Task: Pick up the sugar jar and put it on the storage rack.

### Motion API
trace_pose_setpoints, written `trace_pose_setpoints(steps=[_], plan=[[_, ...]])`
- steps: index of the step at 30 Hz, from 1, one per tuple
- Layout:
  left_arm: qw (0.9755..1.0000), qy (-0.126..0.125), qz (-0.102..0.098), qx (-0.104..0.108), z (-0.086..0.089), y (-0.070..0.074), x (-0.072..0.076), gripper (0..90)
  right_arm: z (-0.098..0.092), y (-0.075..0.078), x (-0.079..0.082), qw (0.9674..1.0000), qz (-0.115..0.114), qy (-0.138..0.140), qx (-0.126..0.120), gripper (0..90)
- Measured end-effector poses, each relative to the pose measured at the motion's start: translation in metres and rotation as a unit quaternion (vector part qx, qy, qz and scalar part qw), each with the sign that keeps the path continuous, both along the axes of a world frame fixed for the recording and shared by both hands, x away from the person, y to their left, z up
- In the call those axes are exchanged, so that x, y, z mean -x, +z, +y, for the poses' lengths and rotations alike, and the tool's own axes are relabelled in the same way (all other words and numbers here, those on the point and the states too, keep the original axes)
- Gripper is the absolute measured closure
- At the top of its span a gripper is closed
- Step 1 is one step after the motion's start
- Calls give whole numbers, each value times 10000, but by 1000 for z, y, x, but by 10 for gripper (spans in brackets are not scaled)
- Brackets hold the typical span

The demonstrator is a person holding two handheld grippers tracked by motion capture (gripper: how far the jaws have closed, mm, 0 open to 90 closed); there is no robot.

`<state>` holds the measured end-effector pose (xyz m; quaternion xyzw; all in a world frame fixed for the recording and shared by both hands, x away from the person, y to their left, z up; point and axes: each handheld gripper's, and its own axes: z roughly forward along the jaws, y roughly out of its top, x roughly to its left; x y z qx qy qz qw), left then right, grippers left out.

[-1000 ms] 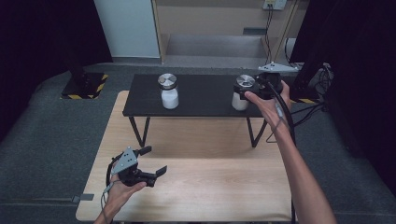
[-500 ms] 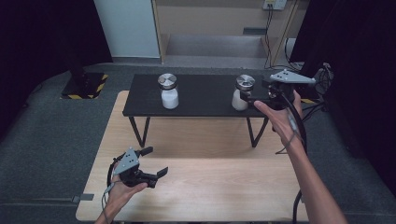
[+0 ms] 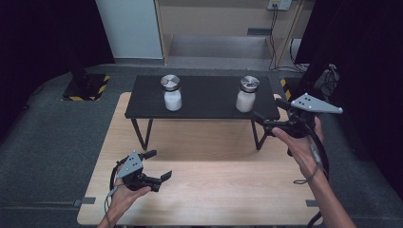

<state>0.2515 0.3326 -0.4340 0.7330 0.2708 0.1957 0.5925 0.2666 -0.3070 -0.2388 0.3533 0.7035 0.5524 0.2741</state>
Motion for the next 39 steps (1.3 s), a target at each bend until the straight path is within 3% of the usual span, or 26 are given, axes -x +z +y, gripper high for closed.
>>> trace_pose_setpoints(steps=[10, 20, 24, 30, 32, 39], plan=[[10000, -17, 3, -13, -1, 0, 0, 9, -16, -25, 27, 9999, -116, -53, -33, 87], [10000, -11, 8, -15, -1, 0, 0, 9, -24, -44, 51, 9994, -281, -188, 119, 86], [10000, -17, 3, -13, -1, 0, 0, 9, -24, -58, 60, 9988, -403, -253, 150, 86], [10000, -14, 6, -17, -2, 0, 0, 9, -23, -78, 66, 9989, -393, -238, 123, 85], [10000, -14, 12, -23, -2, 0, 0, 8, -25, -86, 67, 9992, -363, -174, -42, 84], [10000, -31, -7, -50, -2, 0, 1, 8, -18, -119, 71, 9990, -439, -7, -82, 83]])
